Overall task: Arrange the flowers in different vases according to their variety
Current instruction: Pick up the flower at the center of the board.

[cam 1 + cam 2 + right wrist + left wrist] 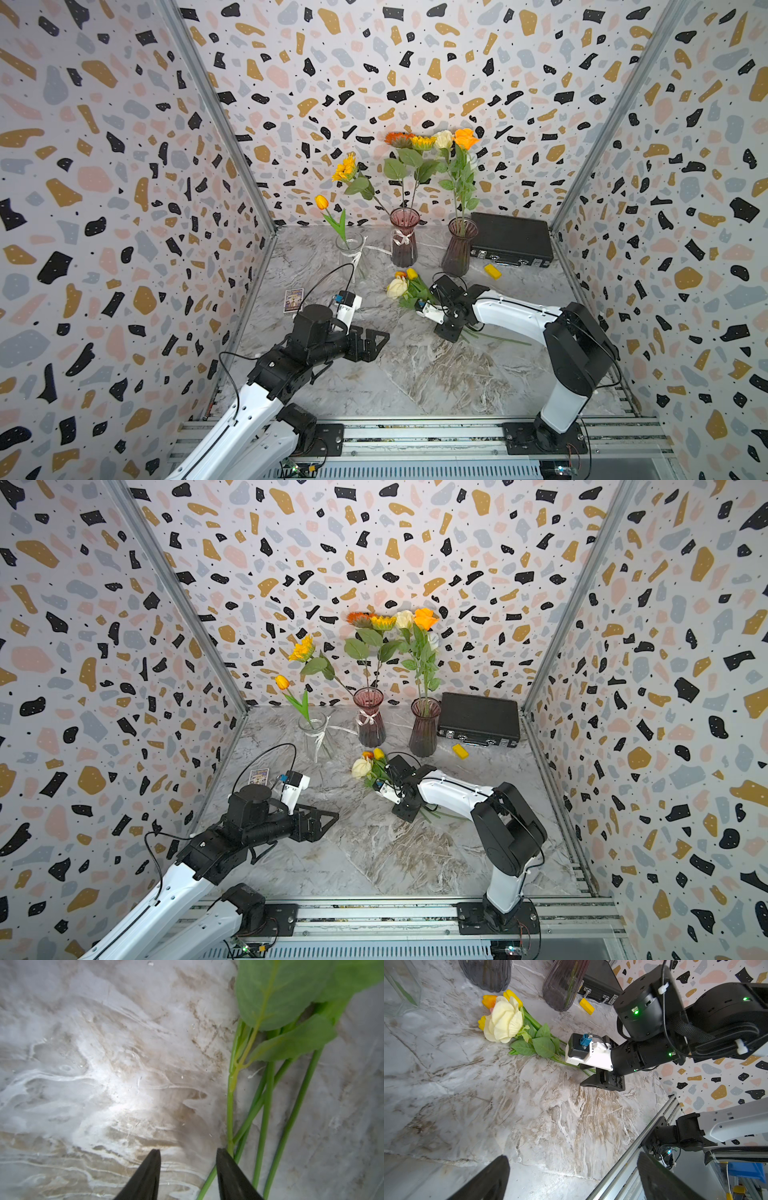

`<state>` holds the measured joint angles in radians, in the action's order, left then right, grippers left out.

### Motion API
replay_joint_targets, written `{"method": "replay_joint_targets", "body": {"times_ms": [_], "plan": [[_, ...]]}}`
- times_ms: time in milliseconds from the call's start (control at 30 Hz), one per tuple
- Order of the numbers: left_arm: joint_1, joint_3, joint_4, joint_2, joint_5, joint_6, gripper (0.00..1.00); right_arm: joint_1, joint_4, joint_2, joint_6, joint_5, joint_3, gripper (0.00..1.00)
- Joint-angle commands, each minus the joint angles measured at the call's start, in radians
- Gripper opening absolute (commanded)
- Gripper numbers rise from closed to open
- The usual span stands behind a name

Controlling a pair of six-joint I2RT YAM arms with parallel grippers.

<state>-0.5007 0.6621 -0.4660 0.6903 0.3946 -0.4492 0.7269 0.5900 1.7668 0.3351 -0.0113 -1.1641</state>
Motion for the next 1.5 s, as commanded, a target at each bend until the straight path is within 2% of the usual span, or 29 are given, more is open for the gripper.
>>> {"method": "replay_joint_targets", "body": {"times_ms": [0, 400, 500, 567, 600, 900, 1233, 1467], "plan": [[-0.006, -0.009, 0.042, -0.001, -0.014, 0.0, 1.0, 0.003, -0.027, 0.014, 0.024, 0.001, -0.056, 0.49], [-0.006, -0.004, 0.025, -0.018, -0.028, 0.007, 1.0, 0.002, -0.037, 0.1, 0.065, -0.016, -0.111, 0.45], [-0.006, -0.004, 0.023, -0.019, -0.028, 0.009, 1.0, 0.0, -0.037, 0.122, 0.072, -0.013, -0.118, 0.4], [-0.006, -0.004, 0.024, -0.02, -0.029, 0.009, 1.0, -0.001, -0.034, 0.144, 0.074, -0.017, -0.129, 0.31], [-0.006, -0.004, 0.022, -0.02, -0.03, 0.009, 1.0, -0.003, -0.031, 0.155, 0.076, -0.019, -0.134, 0.29], [-0.006, -0.002, 0.011, -0.028, -0.033, 0.012, 1.0, -0.015, -0.011, 0.206, 0.082, -0.039, -0.179, 0.31], [-0.006, -0.002, 0.015, -0.027, -0.036, 0.015, 1.0, -0.014, 0.038, 0.073, 0.07, -0.019, -0.165, 0.32], [-0.006, -0.001, 0.013, -0.029, -0.034, 0.015, 1.0, -0.023, 0.056, 0.096, 0.09, -0.032, -0.187, 0.32]]}}
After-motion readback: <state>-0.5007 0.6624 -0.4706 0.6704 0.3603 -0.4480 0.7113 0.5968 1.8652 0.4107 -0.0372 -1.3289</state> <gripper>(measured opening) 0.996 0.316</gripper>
